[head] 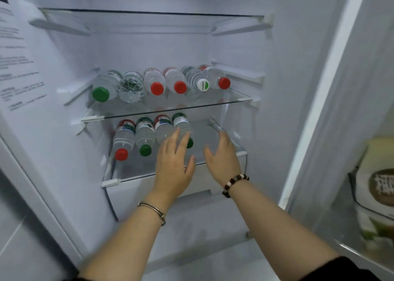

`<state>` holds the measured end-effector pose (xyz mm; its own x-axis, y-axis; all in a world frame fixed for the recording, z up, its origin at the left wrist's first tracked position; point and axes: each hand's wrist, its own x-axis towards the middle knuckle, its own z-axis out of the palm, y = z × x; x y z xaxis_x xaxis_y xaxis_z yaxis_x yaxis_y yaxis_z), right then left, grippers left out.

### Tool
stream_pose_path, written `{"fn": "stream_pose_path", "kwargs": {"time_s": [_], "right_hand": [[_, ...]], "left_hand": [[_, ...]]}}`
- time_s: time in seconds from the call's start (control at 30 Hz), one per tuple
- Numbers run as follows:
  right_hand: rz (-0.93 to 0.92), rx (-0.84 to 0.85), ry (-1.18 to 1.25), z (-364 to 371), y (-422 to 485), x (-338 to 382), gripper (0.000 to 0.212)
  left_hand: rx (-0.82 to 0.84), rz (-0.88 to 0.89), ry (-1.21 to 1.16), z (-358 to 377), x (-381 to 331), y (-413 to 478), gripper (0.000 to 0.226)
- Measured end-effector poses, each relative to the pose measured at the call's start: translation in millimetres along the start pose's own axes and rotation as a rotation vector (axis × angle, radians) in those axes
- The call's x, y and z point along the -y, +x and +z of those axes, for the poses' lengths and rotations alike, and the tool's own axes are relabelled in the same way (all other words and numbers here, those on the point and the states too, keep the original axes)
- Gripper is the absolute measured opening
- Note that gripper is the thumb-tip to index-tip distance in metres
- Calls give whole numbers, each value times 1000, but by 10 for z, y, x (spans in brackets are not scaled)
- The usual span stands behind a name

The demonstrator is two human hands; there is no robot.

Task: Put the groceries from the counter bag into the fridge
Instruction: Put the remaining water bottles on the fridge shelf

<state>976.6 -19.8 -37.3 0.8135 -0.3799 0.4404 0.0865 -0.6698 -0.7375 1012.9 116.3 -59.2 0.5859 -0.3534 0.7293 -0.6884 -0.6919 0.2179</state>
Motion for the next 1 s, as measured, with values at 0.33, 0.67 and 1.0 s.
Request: {"fn": "stream_pose_path", "kwargs": {"time_s": [0.33,0.67,1.0], "right_hand": [[-136,-83,-344,-1020,-718,316,64],[-347,-436,-552,-2492,-1785,478,56],[-19,-633,-882,-4539,-3544,-301,59]], "left_hand": [[-97,208,-128,-323,-881,17,54],[-256,357,-332,-929,-2407,-412,52],[-73,482,-473,-941,-4838,-1335,57]]}}
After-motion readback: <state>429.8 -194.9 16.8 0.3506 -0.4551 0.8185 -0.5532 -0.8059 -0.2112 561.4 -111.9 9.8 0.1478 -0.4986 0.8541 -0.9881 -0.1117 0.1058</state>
